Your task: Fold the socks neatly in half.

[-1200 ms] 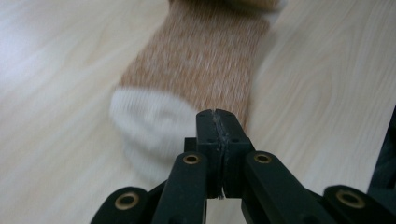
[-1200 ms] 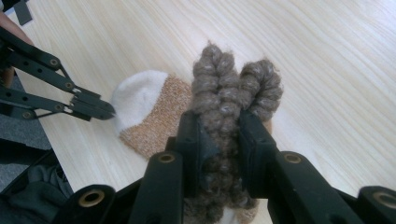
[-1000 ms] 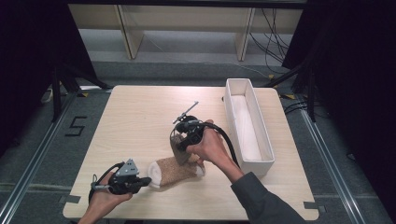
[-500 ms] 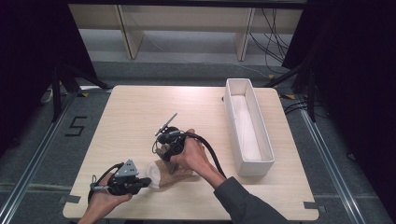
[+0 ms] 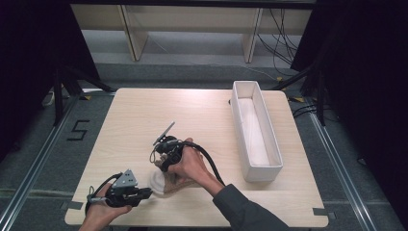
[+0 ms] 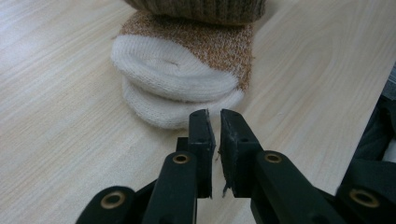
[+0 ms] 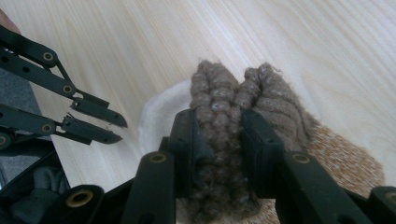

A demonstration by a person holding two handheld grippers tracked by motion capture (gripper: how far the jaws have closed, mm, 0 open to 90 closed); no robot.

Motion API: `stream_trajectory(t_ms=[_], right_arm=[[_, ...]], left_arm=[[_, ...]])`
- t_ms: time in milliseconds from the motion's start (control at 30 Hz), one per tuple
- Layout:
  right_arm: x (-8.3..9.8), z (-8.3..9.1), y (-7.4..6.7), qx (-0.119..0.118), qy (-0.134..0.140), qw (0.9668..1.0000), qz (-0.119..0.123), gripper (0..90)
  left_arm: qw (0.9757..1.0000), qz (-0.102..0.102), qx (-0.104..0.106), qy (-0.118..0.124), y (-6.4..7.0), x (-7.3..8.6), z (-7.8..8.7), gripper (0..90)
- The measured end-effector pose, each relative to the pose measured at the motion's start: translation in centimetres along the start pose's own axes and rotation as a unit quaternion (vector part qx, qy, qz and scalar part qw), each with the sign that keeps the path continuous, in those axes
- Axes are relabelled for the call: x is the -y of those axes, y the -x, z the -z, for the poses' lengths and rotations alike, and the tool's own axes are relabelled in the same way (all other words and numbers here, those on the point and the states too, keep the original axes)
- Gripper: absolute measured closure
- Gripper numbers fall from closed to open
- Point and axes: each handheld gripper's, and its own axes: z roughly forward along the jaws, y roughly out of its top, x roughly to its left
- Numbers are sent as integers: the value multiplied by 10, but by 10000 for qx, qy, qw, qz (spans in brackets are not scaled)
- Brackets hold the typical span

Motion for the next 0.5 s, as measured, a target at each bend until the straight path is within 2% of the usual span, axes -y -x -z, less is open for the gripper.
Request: stream_trajectory(t_ms=[33,100,167,333,400,500], right_arm=[[-1,-1,-1,-38,33,10000,6,666],[-2,-4,-2,-87,61,9999,-10,655],[-3,-6,-4,-68,92,9999,-19,645],[-5,-10,-9,-199,137,9997,9,629],[-7,-8,-11,-332,204,9992,-66,625],[-9,-1,-15,-397,369,9985,-56,625]], left_arm=[[9999,88,-6,65,1,0,-1,813],[10000,-39,-52,-61,-1,0,-1,801],[9999,-33,-59,-74,-2,1,-1,766],[10000,25,-86,-36,-2,1,0,747],[9999,19,-98,-75,-3,1,1,721],[9999,75,-101,-62,-2,2,0,705]])
